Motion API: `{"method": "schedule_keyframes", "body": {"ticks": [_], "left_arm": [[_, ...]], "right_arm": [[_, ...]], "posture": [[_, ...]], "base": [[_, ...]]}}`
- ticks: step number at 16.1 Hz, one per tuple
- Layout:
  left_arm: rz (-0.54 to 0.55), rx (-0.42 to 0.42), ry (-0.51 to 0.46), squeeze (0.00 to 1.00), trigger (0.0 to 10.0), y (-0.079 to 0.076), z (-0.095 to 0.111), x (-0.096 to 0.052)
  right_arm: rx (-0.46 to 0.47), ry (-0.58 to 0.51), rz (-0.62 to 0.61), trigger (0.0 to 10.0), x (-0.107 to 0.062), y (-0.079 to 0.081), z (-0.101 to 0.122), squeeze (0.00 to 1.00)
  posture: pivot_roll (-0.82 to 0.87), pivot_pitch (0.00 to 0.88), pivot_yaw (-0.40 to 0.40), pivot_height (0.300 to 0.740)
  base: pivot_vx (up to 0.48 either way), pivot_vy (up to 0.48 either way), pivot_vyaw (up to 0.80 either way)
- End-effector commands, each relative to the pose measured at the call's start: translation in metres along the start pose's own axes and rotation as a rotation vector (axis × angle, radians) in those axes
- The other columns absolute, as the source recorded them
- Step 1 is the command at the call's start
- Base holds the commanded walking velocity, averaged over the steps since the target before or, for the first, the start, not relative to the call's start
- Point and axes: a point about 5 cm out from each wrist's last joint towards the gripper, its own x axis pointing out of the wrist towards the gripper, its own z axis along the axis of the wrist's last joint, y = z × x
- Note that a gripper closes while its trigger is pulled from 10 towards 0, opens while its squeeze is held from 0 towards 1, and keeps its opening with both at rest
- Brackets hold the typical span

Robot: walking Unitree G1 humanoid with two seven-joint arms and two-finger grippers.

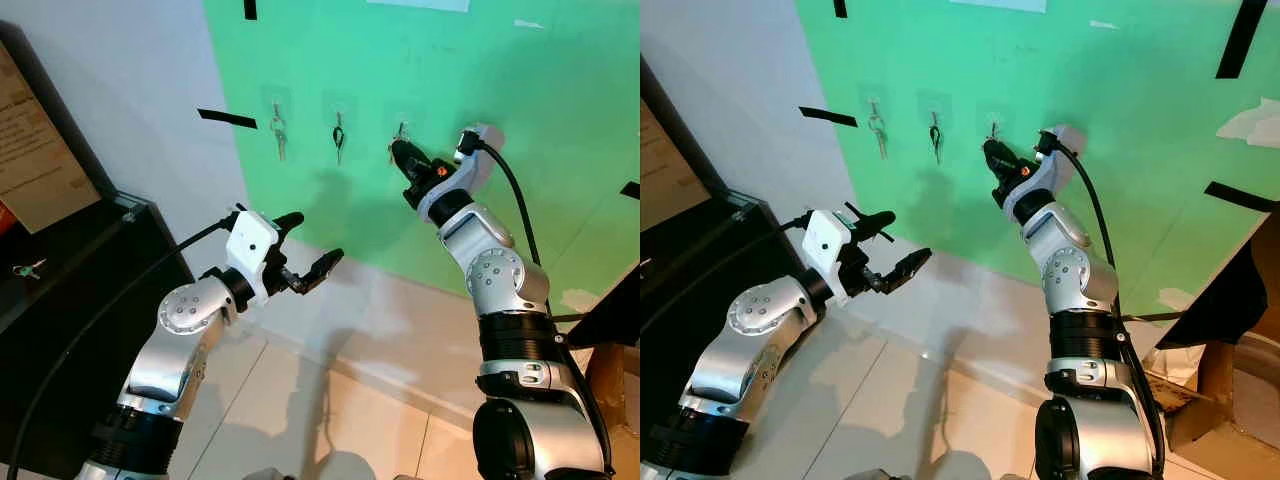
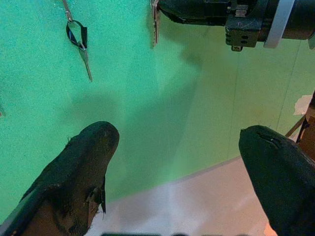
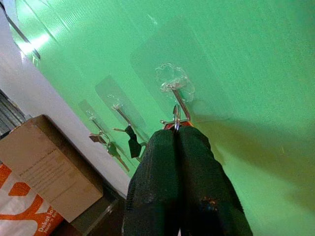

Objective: Hang keys on a hook

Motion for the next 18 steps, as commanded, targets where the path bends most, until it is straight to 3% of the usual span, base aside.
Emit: {"method": "schedule_keyframes", "body": {"ticks": [1, 11, 18], "left_arm": [[-0.004, 0.019, -0.001, 0.00, 10.0, 0.002, 0.004, -0.001], [-0.012, 0.017, 0.000, 0.00, 10.0, 0.001, 0.004, 0.000], [-0.015, 0.021, -0.003, 0.00, 10.0, 0.001, 0.005, 0.001]], "right_arm": [[0.006, -0.009, 0.034, 10.0, 0.005, 0.009, 0.005, 0.00], [-0.002, 0.024, -0.018, 10.0, -0.011, -0.009, -0.004, 0.00], [0.004, -0.012, 0.141, 10.0, -0.008, 0.014, 0.005, 0.00]], "posture": [[-0.11, 0.000, 0.065, 0.740], [-0.12, 0.000, 0.073, 0.740], [-0.12, 0.000, 0.072, 0.740]], "base": [[0.000, 0.000, 0.00], [0.000, 0.000, 0.00], [0.000, 0.000, 0.00]]}}
